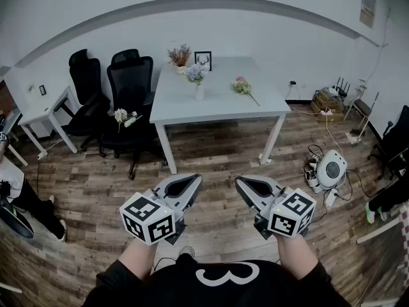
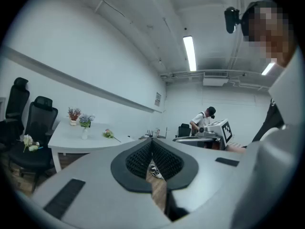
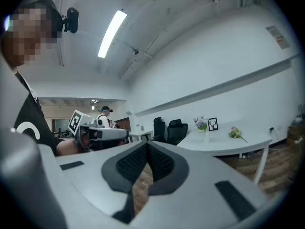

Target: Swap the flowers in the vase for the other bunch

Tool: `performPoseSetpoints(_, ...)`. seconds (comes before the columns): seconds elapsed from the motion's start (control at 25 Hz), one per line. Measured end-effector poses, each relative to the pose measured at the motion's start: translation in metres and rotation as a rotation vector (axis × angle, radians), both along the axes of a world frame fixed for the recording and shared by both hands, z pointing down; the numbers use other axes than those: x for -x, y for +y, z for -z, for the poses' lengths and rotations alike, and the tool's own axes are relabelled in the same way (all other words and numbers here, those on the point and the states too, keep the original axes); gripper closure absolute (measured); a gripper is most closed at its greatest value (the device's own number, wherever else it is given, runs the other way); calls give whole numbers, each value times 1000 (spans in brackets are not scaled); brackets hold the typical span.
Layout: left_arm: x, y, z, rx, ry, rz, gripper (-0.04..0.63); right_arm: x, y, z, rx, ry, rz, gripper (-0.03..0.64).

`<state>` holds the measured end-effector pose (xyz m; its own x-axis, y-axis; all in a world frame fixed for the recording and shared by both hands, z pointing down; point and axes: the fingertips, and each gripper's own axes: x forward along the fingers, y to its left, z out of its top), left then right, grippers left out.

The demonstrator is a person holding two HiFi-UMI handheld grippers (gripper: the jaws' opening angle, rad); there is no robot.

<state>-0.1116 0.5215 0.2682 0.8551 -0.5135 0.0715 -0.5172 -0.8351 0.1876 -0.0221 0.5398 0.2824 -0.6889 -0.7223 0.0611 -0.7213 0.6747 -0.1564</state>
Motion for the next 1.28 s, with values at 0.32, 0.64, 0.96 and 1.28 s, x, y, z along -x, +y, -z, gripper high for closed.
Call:
performPoseSetpoints(0.32,-15,10,0,-14,-18,-16,584,-11,7,-1,-6,-13,18,611)
performPoseSetpoints(0.64,-33,19,0,53,62,-62,584,-20,12,-1,0,-47,50,609)
performPoseSetpoints(0.96,-50,37,10,-76,69,-60,584,-34,24,-3,-35,-69,86,609)
performPoseSetpoints(1.28,-51,12,-7,-26,30,-50,585,-38,5,-19,-7,-59,64,609)
